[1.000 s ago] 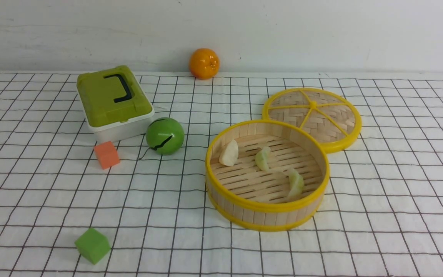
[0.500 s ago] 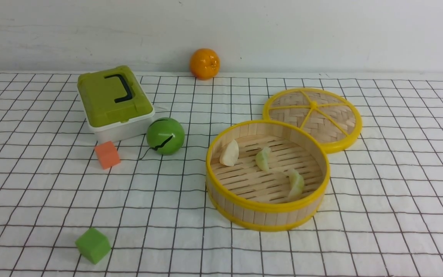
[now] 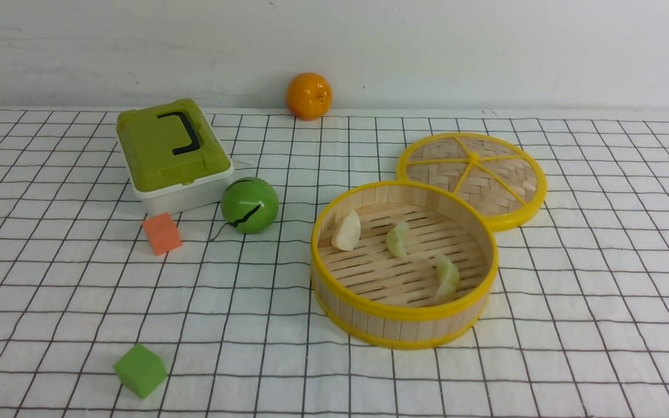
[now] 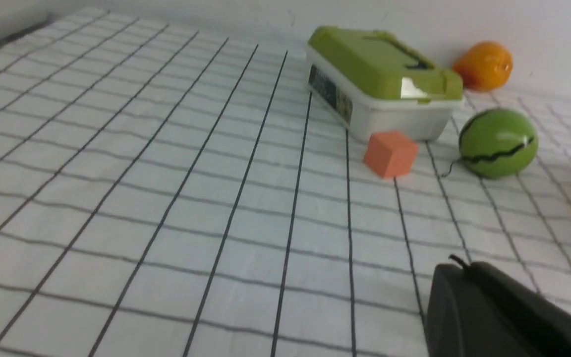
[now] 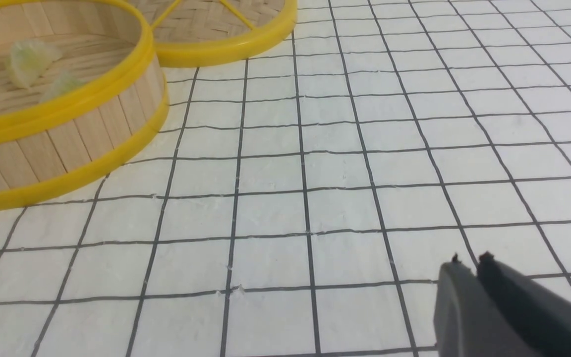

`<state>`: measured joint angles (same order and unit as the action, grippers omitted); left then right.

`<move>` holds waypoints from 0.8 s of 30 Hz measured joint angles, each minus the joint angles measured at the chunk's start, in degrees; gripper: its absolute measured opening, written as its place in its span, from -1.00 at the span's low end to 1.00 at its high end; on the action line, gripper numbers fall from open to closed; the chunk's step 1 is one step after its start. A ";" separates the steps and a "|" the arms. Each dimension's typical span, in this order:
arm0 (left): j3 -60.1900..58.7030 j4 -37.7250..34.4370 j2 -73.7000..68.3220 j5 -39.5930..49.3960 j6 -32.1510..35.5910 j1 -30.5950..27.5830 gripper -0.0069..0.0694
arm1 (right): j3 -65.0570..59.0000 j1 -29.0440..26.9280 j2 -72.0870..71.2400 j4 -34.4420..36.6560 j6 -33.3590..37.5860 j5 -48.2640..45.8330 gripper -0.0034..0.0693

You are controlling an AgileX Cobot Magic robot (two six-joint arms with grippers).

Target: Put the dumplings into the steamer on the table with the white tablecloth.

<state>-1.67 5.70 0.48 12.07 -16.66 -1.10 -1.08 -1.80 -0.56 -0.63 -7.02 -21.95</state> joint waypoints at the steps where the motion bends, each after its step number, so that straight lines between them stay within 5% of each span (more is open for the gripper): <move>1: 0.00 -0.74 0.00 2.17 1.17 0.00 -0.85 | 0.00 0.00 0.00 0.00 0.00 0.00 -0.77; 5: -0.05 -3.70 0.00 7.93 4.26 0.00 -0.85 | 0.00 0.00 0.00 0.00 0.00 0.00 -0.76; 24: -0.05 -4.42 0.00 8.03 4.81 0.00 -0.85 | 0.00 0.00 0.00 0.00 0.00 0.00 -0.71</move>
<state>-1.71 1.27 0.48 20.10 -11.85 -1.10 -1.08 -1.80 -0.56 -0.63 -7.02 -21.95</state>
